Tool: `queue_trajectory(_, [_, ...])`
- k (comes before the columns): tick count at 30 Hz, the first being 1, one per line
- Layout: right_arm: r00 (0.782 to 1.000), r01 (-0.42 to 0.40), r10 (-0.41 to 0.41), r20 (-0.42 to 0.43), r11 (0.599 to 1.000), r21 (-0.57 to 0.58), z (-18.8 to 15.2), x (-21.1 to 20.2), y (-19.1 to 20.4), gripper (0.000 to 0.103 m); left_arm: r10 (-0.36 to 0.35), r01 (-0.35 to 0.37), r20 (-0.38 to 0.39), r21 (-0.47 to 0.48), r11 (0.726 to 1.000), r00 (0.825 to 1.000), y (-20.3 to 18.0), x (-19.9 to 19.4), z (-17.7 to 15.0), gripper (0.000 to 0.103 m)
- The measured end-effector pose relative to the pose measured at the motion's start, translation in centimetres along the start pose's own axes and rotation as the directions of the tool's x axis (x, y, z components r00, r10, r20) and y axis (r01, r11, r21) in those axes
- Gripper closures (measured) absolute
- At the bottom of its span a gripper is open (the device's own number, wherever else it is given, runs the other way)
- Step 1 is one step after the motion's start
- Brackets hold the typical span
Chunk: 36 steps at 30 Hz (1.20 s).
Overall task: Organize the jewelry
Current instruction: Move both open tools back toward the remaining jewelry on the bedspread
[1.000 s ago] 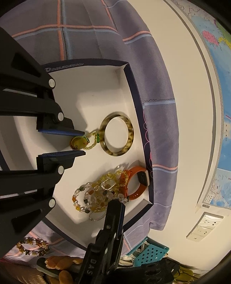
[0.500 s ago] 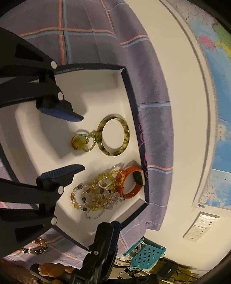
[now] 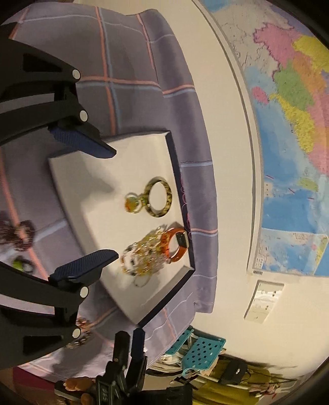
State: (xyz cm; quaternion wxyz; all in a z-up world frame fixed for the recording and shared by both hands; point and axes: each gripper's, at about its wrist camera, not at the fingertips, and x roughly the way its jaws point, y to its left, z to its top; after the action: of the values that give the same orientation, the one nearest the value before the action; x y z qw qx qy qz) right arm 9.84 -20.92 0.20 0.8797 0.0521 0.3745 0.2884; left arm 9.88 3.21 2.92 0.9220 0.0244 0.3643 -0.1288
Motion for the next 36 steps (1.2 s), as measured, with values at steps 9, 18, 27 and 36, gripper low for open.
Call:
queue_trajectory(9, [0.996,0.073,-0.072,-0.057,0.997,0.022,-5.2,-1.5,-0.5,0.047,0.013,-0.012,-0.036,0.025,1.0,0.999,-0.1,-1.7,-4.3,0.031])
queue_trajectory(18, [0.991,0.108,-0.108,-0.083,0.994,-0.008,-6.9,-1.1,0.4,0.05,-0.012,0.013,-0.066,0.022,1.0,0.998,-0.9,-2.7,-7.4,0.031])
queue_trajectory(27, [0.985,0.15,-0.155,-0.081,0.987,-0.062,-7.5,-0.7,1.5,0.053,-0.047,0.054,-0.096,0.072,0.996,0.994,-2.9,-2.3,-8.5,0.032])
queue_trajectory(36, [0.978,0.188,-0.196,-0.071,0.977,-0.102,-7.8,-0.5,2.3,0.071,-0.021,0.032,-0.142,0.081,0.996,0.99,-2.9,-1.4,-9.2,0.065])
